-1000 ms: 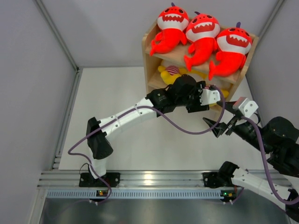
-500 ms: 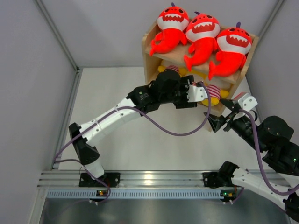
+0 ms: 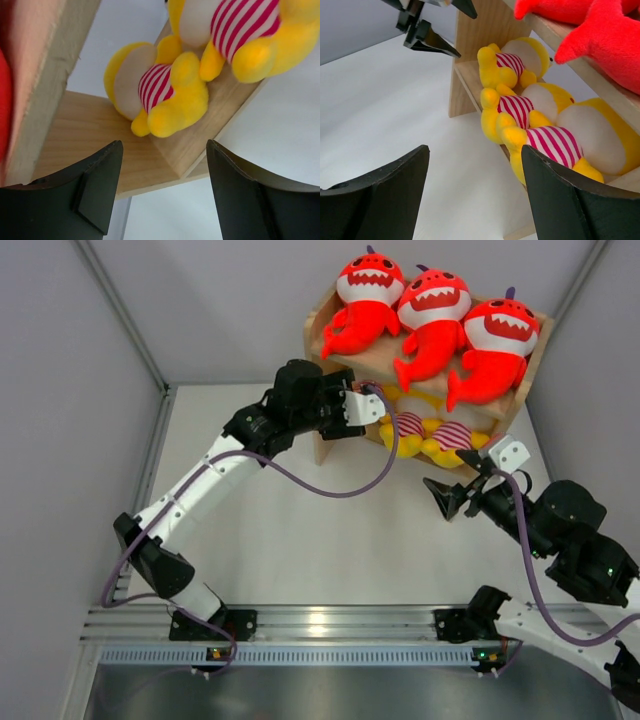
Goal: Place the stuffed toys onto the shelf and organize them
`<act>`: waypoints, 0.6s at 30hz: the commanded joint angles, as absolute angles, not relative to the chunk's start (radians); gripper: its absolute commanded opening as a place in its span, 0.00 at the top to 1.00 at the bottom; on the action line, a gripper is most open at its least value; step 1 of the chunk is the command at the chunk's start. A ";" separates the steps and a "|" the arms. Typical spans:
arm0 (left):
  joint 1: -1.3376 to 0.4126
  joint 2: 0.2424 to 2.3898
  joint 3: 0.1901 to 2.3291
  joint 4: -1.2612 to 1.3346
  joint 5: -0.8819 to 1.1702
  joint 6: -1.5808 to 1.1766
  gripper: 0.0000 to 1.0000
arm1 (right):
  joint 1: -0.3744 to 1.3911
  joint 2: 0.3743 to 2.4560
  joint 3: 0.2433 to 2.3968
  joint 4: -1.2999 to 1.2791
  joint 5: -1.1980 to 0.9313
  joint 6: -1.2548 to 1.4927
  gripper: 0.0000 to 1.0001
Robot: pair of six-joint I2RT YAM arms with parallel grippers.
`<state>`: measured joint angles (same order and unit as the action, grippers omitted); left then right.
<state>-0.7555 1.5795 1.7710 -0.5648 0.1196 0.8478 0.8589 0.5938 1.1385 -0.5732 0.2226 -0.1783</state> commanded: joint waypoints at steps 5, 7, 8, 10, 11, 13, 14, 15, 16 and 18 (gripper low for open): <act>-0.674 1.704 1.815 -0.558 0.193 0.994 0.25 | 0.854 0.627 1.127 -0.506 0.167 -0.202 0.25; -0.658 1.747 1.856 -0.558 0.215 0.992 0.25 | 0.854 0.643 1.123 -0.508 0.166 -0.210 0.26; -0.654 1.759 1.868 -0.557 0.221 0.996 0.27 | 0.856 0.649 1.120 -0.509 0.158 -0.215 0.26; -0.647 1.778 1.885 -0.557 0.227 1.006 0.28 | 0.856 0.669 1.111 -0.503 0.149 -0.235 0.25; -0.644 1.796 1.888 -0.557 0.233 1.015 0.30 | 0.856 0.675 1.108 -0.499 0.144 -0.241 0.25; -0.638 1.807 1.897 -0.557 0.245 1.014 0.36 | 0.854 0.693 1.109 -0.492 0.140 -0.252 0.26; -0.635 1.815 1.901 -0.558 0.258 1.011 0.40 | 0.856 0.698 1.109 -0.491 0.137 -0.255 0.25; -0.632 1.819 1.910 -0.557 0.264 1.006 0.50 | 0.856 0.703 1.109 -0.488 0.133 -0.256 0.25; -0.629 1.821 1.911 -0.558 0.264 1.006 0.59 | 0.854 0.703 1.106 -0.485 0.130 -0.259 0.25; -0.623 1.821 1.913 -0.558 0.262 1.014 0.84 | 0.854 0.704 1.097 -0.476 0.120 -0.265 0.25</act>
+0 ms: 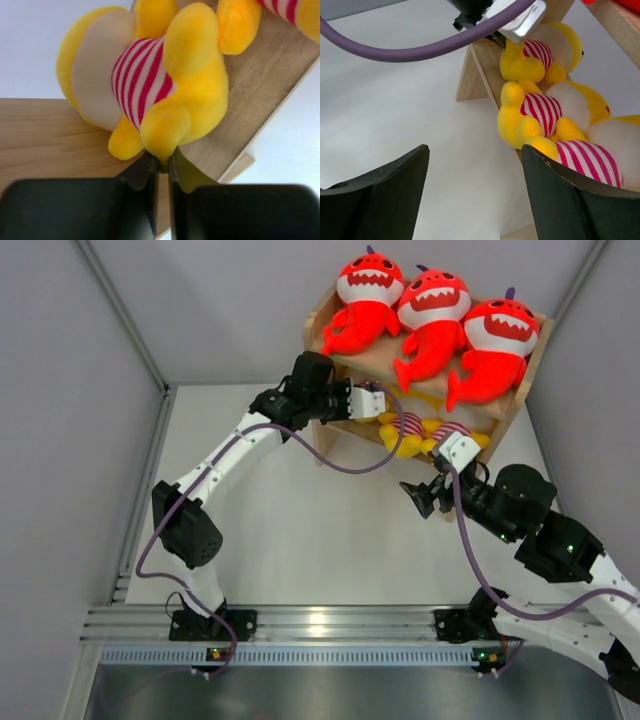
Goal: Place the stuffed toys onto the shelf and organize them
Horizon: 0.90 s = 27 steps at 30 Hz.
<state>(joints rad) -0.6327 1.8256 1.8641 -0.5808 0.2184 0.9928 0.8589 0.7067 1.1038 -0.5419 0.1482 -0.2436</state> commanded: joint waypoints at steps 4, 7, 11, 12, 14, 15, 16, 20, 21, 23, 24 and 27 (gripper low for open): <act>-0.600 1.816 1.914 -0.557 0.253 1.034 1.00 | 0.856 0.736 1.097 -0.485 0.100 -0.297 0.25; -0.572 1.818 1.928 -0.557 0.249 1.035 1.00 | 0.854 0.770 1.095 -0.483 0.110 -0.333 0.25; -0.539 1.821 1.933 -0.557 0.244 1.031 1.00 | 0.853 0.782 1.108 -0.466 0.143 -0.331 0.25; -0.531 1.822 1.930 -0.558 0.245 1.029 1.00 | 0.853 0.782 1.109 -0.465 0.144 -0.325 0.25; -0.520 1.827 1.934 -0.557 0.252 1.020 1.00 | 0.851 0.778 1.109 -0.468 0.152 -0.319 0.25; -0.520 1.822 1.933 -0.557 0.258 1.017 0.97 | 0.853 0.776 1.109 -0.471 0.155 -0.313 0.25; -0.522 1.816 1.931 -0.557 0.270 1.014 0.88 | 0.851 0.776 1.109 -0.477 0.161 -0.310 0.25; -0.523 1.795 1.928 -0.558 0.313 1.006 0.46 | 0.851 0.770 1.117 -0.486 0.153 -0.299 0.25; -0.522 1.787 1.925 -0.558 0.317 1.006 0.42 | 0.851 0.769 1.117 -0.486 0.153 -0.298 0.25; -0.522 1.761 1.913 -0.558 0.350 1.006 0.42 | 0.850 0.764 1.121 -0.488 0.156 -0.299 0.25; -0.522 1.750 1.907 -0.561 0.362 1.002 0.41 | 0.850 0.759 1.123 -0.489 0.158 -0.299 0.25; -0.525 1.715 1.890 -0.578 0.428 0.980 0.41 | 0.850 0.752 1.127 -0.494 0.158 -0.299 0.25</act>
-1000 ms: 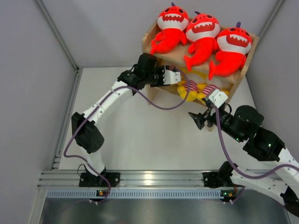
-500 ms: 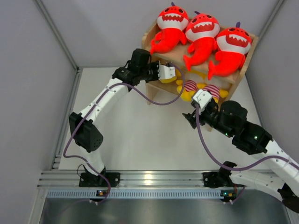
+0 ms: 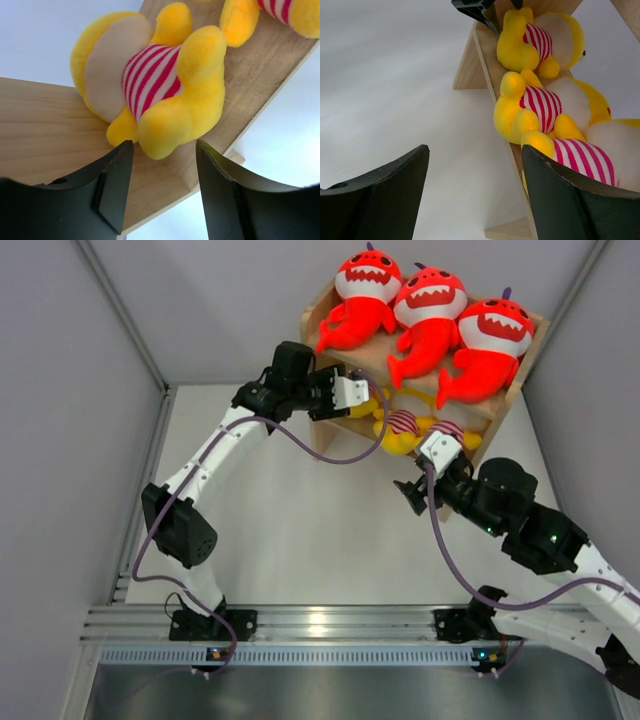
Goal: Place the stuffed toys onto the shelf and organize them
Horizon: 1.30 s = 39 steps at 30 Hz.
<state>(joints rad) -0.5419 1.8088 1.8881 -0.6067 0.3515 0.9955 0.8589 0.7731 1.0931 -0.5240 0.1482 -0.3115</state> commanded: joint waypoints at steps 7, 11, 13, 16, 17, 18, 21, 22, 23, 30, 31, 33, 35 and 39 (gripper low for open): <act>-0.551 1.663 1.815 -0.728 0.502 1.049 0.43 | 0.851 0.710 1.123 -0.520 0.196 -0.288 0.25; -0.639 1.647 1.804 -0.732 0.439 1.063 0.32 | 0.851 0.707 1.135 -0.561 0.241 -0.281 0.25; -0.704 1.669 1.828 -0.730 0.426 1.032 0.26 | 0.851 0.704 1.140 -0.575 0.256 -0.281 0.25; -0.764 1.703 1.893 -0.730 0.407 1.020 0.16 | 0.851 0.687 1.138 -0.583 0.258 -0.279 0.25; -0.773 1.722 1.901 -0.729 0.402 1.022 0.12 | 0.850 0.683 1.137 -0.586 0.255 -0.278 0.25; -0.784 1.730 1.905 -0.730 0.402 1.023 0.11 | 0.850 0.678 1.137 -0.589 0.244 -0.276 0.25; -0.804 1.750 1.904 -0.729 0.408 1.038 0.12 | 0.851 0.673 1.134 -0.600 0.239 -0.276 0.25; -0.808 1.753 1.907 -0.729 0.410 1.040 0.12 | 0.850 0.673 1.131 -0.601 0.239 -0.276 0.25; -0.813 1.761 1.910 -0.729 0.402 1.042 0.13 | 0.851 0.673 1.131 -0.601 0.241 -0.278 0.25; -0.822 1.819 1.954 -0.680 0.335 1.091 0.15 | 0.851 0.675 1.126 -0.603 0.245 -0.285 0.25; -0.822 1.821 1.959 -0.667 0.327 1.098 0.16 | 0.851 0.678 1.127 -0.606 0.250 -0.287 0.25; -0.819 1.828 1.962 -0.655 0.307 1.118 0.18 | 0.850 0.683 1.126 -0.607 0.256 -0.285 0.25; -0.813 1.836 1.956 -0.655 0.304 1.138 0.31 | 0.851 0.686 1.126 -0.609 0.261 -0.287 0.25; -0.810 1.833 1.933 -0.655 0.298 1.152 0.76 | 0.851 0.696 1.127 -0.623 0.270 -0.291 0.25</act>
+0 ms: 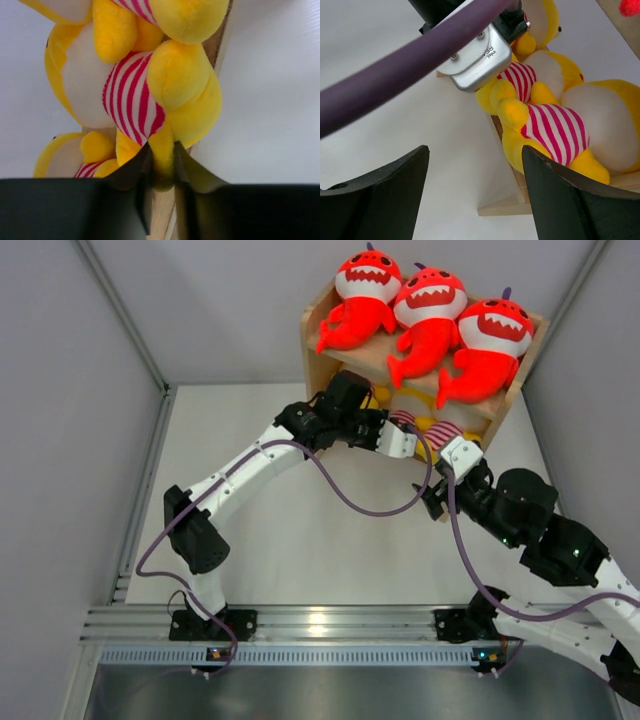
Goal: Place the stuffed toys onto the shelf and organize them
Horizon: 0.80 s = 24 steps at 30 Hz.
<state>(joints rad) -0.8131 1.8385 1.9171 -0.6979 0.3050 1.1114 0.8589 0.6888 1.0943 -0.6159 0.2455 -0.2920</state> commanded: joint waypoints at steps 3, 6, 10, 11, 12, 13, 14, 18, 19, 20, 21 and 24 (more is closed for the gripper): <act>-0.807 1.829 1.937 -0.655 0.272 1.149 1.00 | 0.851 0.698 1.126 -0.620 0.265 -0.288 0.25; -0.796 1.827 1.942 -0.649 0.242 1.138 1.00 | 0.850 0.696 1.121 -0.612 0.265 -0.290 0.25; -0.778 1.815 1.931 -0.618 0.201 1.111 1.00 | 0.850 0.696 1.108 -0.604 0.264 -0.288 0.25; -0.770 1.815 1.928 -0.608 0.190 1.098 1.00 | 0.850 0.696 1.104 -0.603 0.265 -0.288 0.25; -0.767 1.812 1.925 -0.586 0.174 1.091 1.00 | 0.850 0.698 1.098 -0.598 0.265 -0.287 0.25; -0.761 1.810 1.922 -0.575 0.169 1.075 1.00 | 0.851 0.699 1.094 -0.594 0.267 -0.282 0.25; -0.759 1.810 1.921 -0.571 0.163 1.071 1.00 | 0.850 0.701 1.089 -0.588 0.268 -0.279 0.25; -0.758 1.809 1.916 -0.561 0.182 1.060 1.00 | 0.848 0.712 1.054 -0.555 0.297 -0.264 0.25; -0.758 1.810 1.916 -0.561 0.193 1.058 1.00 | 0.850 0.721 1.048 -0.552 0.304 -0.259 0.25; -0.759 1.813 1.916 -0.561 0.195 1.058 1.00 | 0.848 0.726 1.043 -0.549 0.311 -0.256 0.25; -0.759 1.815 1.920 -0.561 0.195 1.058 1.00 | 0.848 0.733 1.036 -0.549 0.331 -0.253 0.25; -0.759 1.824 1.922 -0.561 0.187 1.057 1.00 | 0.847 0.759 1.019 -0.555 0.356 -0.238 0.28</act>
